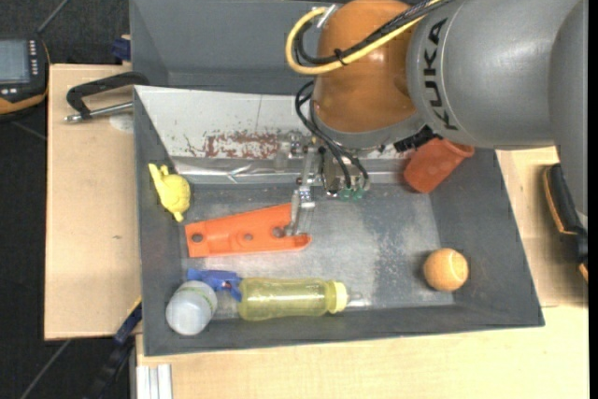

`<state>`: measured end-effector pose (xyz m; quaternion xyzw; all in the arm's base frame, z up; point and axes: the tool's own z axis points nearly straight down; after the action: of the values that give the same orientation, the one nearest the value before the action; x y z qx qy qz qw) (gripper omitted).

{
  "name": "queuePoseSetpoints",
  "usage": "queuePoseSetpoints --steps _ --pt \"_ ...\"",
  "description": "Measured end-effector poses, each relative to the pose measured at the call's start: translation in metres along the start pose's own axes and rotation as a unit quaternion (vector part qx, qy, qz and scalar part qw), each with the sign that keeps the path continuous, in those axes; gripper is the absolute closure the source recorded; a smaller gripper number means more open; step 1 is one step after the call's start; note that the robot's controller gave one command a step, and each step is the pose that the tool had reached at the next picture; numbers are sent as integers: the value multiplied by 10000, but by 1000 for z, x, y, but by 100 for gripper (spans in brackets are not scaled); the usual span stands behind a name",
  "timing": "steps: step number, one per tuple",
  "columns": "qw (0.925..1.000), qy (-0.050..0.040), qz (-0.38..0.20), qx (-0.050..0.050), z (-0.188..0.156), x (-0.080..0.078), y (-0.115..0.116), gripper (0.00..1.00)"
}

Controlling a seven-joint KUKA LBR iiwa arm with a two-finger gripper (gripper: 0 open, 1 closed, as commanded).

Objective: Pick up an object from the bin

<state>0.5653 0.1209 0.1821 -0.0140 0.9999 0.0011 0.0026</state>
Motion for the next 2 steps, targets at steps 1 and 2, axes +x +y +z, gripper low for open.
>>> queuePoseSetpoints --steps 1,2 --pt "10000 14 -6 -1 22 5 11 0" --pt "9998 21 -180 -11 45 -4 8 0"
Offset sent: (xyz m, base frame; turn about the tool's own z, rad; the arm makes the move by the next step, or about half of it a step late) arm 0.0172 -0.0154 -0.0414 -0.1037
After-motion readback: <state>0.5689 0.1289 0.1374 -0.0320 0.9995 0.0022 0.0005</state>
